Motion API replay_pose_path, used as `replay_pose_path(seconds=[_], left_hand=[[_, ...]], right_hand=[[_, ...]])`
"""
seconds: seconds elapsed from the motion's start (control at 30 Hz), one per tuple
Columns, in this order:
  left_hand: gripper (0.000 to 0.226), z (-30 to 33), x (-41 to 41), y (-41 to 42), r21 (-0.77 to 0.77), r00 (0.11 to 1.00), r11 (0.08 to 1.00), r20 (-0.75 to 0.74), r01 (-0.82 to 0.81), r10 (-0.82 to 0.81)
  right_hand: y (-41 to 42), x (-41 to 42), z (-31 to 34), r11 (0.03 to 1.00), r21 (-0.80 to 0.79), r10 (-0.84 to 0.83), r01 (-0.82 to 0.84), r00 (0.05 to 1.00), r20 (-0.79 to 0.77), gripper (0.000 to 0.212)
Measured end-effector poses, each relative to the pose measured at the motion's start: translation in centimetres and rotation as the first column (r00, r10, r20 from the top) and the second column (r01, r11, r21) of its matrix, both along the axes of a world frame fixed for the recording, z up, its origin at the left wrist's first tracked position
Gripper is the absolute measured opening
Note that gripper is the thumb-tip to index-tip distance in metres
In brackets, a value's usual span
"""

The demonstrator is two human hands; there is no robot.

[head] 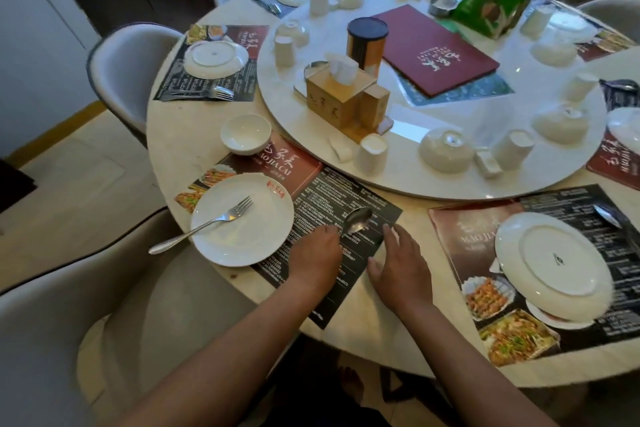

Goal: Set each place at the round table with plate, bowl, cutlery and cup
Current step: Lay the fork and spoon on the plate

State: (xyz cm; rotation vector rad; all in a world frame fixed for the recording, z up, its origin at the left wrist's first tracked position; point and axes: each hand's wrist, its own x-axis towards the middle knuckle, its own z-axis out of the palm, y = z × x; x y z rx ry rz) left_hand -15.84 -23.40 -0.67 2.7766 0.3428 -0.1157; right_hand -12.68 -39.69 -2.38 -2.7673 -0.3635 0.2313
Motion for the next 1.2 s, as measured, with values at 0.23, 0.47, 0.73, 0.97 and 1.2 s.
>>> replay_pose_path(seconds=[0.23, 0.47, 0.73, 0.97, 1.2], left_hand=[[0.019, 1.0, -5.1, 5.7, -0.106, 0.94, 0.949, 0.144, -0.296, 0.309], [0.02, 0.2, -9.9, 13.6, -0.076, 0.88, 0.888, 0.12, -0.453, 0.459], [0.021, -0.7, -10.7, 16.6, -0.097, 0.911, 0.913, 0.084, -0.396, 0.404], [0.021, -0.8, -9.9, 18.1, -0.049, 0.93, 0.933, 0.085, -0.355, 0.358], [0.024, -1.2, -9.8, 18.1, 0.0, 0.949, 0.952, 0.081, -0.307, 0.306]], right_hand=[[5.4, 1.4, 1.2, 0.986, 0.009, 0.166, -0.166, 0.986, -0.017, 0.069], [10.6, -1.0, 0.0, 0.939, -0.059, 0.335, -0.338, 0.94, -0.062, 0.068], [10.7, -1.6, -0.6, 0.935, -0.101, 0.334, -0.34, 0.94, -0.07, 0.07], [11.0, -2.1, -0.1, 0.941, -0.116, 0.309, -0.317, 0.948, -0.08, 0.068], [11.3, -2.4, 0.1, 0.948, -0.112, 0.291, -0.299, 0.953, -0.081, 0.069]])
